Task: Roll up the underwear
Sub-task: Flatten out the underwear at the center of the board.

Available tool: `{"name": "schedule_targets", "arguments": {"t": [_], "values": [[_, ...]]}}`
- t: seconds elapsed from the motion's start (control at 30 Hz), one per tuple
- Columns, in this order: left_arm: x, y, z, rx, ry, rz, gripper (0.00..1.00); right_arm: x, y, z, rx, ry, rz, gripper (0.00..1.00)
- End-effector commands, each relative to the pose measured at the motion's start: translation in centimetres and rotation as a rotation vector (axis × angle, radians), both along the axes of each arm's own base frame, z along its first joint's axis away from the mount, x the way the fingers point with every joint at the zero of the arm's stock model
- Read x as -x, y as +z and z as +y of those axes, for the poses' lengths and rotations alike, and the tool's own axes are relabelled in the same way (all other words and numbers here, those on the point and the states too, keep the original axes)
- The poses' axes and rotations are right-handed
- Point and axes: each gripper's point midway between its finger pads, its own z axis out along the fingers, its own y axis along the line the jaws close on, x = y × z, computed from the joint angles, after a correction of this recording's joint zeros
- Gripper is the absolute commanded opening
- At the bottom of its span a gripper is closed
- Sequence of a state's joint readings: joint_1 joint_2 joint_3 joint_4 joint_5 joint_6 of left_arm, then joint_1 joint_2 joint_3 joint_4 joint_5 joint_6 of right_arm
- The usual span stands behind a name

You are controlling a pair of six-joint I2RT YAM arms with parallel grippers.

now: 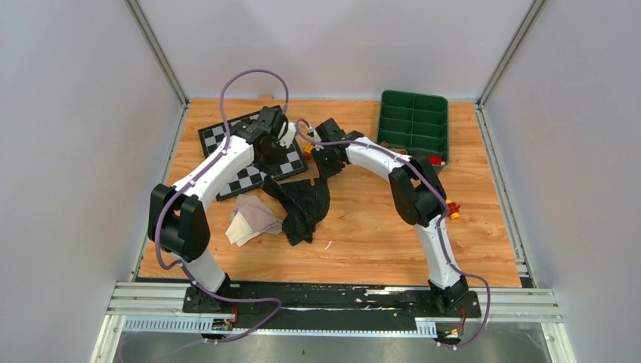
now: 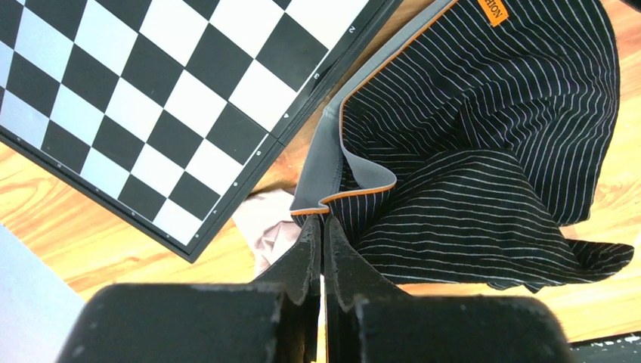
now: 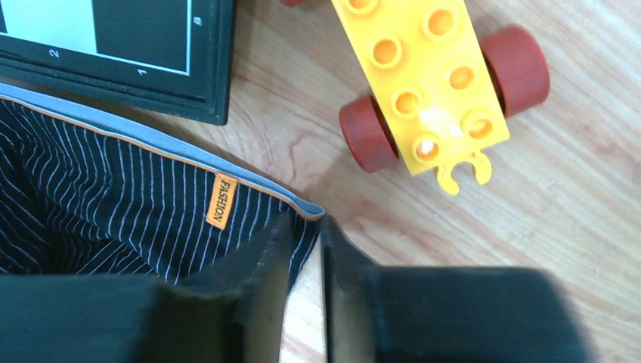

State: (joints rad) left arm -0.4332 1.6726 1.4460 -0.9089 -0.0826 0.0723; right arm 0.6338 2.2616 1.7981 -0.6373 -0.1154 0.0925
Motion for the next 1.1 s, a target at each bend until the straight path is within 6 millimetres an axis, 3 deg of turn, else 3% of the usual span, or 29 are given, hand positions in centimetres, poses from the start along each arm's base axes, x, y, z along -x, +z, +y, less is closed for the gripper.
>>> {"name": "schedule_targets", "arguments": {"t": [0.0, 0.03, 0.17, 0.33, 0.4, 0.57, 0.8, 0.97, 1.07], "values": [[-0.6, 1.0, 0.2, 0.019, 0.013, -0.042, 0.00, 0.8, -3.2, -0.1, 0.103, 0.076, -0.022, 0.10], [-0.6, 1.0, 0.3, 0.020, 0.015, -0.043, 0.00, 1.0, -3.3, -0.2, 0.114, 0.083, -0.026, 0.02], [-0.9, 1.3, 0.7, 0.022, 0.025, -0.056, 0.00, 1.3, -2.1, -0.7, 0.135, 0.117, -0.058, 0.00], [-1.0, 3.1, 0.6, 0.065, -0.004, -0.104, 0.00, 0.2, 5.6, -1.4, 0.082, 0.165, -0.202, 0.00], [-0.6, 4.3, -0.1, 0.120, -0.040, -0.145, 0.00, 0.8, 8.5, -2.4, 0.091, 0.207, -0.259, 0.00], [2.1, 4.9, -2.3, 0.292, -0.139, -0.183, 0.00, 4.1, 11.8, -6.3, 0.077, 0.215, -0.290, 0.00], [5.4, 8.5, -4.8, 0.506, -0.268, -0.262, 0.00, 9.8, 17.0, -10.4, -0.038, 0.265, -0.371, 0.00], [8.1, 9.8, -5.1, 0.571, -0.321, -0.265, 0.00, 13.4, 20.3, -12.1, -0.115, 0.259, -0.447, 0.00], [9.7, 9.0, -4.5, 0.541, -0.355, -0.265, 0.00, 15.9, 20.5, -13.3, -0.158, 0.220, -0.444, 0.00]]}}
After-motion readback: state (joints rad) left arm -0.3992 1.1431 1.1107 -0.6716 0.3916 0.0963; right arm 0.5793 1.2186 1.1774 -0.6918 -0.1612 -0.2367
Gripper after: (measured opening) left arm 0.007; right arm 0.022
